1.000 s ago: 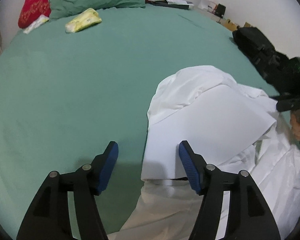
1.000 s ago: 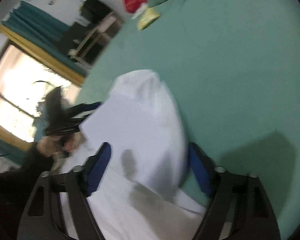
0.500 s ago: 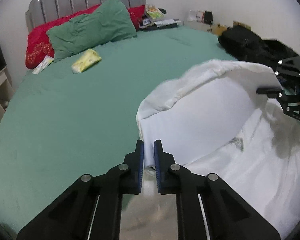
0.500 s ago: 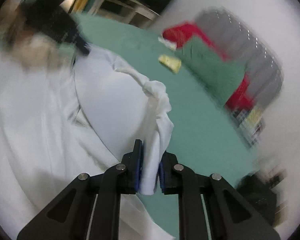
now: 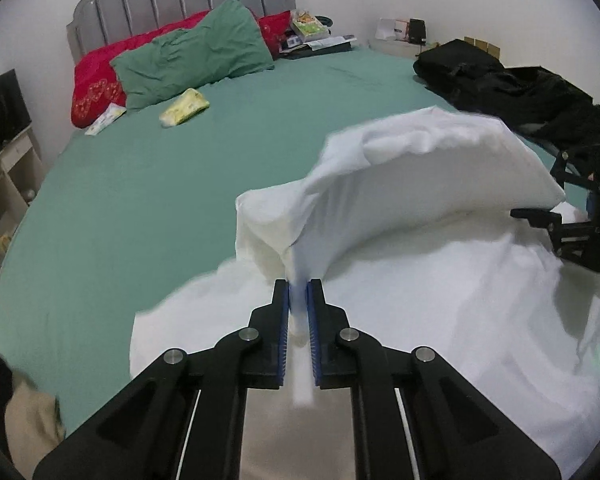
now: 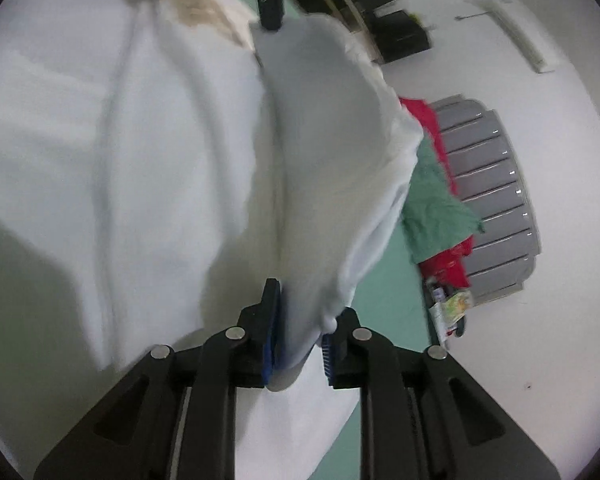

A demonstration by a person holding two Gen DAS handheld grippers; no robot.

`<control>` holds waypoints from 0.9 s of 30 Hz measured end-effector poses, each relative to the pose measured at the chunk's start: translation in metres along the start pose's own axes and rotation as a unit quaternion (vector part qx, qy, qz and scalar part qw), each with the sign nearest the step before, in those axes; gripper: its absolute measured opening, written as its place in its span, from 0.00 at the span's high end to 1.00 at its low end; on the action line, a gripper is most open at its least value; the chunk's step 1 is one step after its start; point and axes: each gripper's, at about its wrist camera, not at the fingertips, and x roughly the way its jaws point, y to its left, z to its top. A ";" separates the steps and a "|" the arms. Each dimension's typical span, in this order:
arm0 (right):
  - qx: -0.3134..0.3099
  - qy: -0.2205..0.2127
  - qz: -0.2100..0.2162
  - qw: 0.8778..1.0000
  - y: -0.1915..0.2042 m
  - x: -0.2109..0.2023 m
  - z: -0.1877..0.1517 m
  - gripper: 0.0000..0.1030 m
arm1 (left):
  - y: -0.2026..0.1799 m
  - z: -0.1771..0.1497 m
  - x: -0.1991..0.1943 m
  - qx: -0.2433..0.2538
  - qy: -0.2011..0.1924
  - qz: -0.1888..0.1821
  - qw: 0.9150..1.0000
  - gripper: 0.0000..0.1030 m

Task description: Fold large clothes

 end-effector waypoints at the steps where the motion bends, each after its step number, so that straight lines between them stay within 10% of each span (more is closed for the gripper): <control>1: 0.006 0.008 0.007 1.000 -0.003 -0.003 -0.003 0.81 | -0.003 -0.007 -0.005 0.000 0.009 -0.001 1.000 0.90; 11: 0.157 0.051 0.129 0.978 -0.031 -0.076 -0.034 0.56 | -0.006 -0.072 -0.063 -0.054 0.054 -0.036 0.996 0.82; 18: 0.348 -0.032 0.203 0.915 -0.055 -0.029 0.057 0.48 | 0.011 -0.088 -0.095 -0.131 0.021 -0.037 0.991 0.70; 20: 0.349 -0.021 0.195 0.916 -0.041 -0.007 0.080 0.48 | 0.017 -0.093 -0.095 -0.160 0.016 -0.040 0.986 0.65; 21: 0.352 -0.012 0.201 0.914 -0.033 -0.002 0.086 0.49 | 0.019 -0.096 -0.095 -0.172 0.015 -0.043 0.984 0.63; 24: 0.365 0.012 0.234 0.901 -0.020 0.021 0.095 0.98 | 0.023 -0.100 -0.094 -0.199 0.015 -0.046 0.979 0.62; 27: 0.367 -0.011 0.265 0.892 -0.020 0.005 0.093 0.98 | 0.029 -0.103 -0.095 -0.218 0.009 -0.058 0.974 0.62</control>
